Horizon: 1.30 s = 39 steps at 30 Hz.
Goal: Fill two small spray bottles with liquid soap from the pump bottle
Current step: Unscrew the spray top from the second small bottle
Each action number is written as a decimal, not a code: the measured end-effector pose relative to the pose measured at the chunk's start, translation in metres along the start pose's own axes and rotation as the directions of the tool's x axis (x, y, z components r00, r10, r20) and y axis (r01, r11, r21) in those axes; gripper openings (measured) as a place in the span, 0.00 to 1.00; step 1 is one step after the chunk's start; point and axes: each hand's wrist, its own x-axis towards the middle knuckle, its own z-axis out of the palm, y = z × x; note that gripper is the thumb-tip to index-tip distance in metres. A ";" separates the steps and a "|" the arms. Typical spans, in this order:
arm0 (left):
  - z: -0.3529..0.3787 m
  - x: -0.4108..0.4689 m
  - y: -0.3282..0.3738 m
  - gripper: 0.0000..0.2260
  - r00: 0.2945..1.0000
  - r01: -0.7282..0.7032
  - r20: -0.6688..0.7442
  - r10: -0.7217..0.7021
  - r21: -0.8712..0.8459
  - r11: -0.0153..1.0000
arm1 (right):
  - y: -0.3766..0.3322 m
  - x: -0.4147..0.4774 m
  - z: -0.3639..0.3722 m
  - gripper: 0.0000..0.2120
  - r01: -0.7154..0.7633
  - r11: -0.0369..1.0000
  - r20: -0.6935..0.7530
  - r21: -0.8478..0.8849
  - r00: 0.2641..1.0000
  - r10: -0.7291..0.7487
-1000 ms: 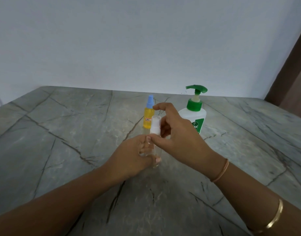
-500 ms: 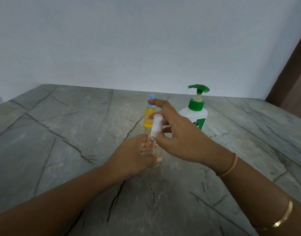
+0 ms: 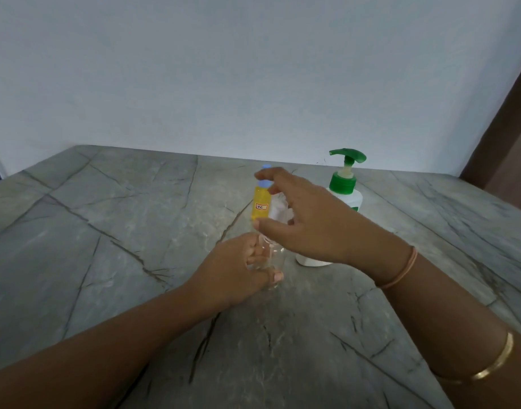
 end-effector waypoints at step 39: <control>-0.001 -0.004 0.008 0.23 1.000 0.028 0.002 -0.028 0.022 0.999 | -0.022 0.022 -0.019 0.10 -0.035 0.924 0.251 -0.380 0.958 0.140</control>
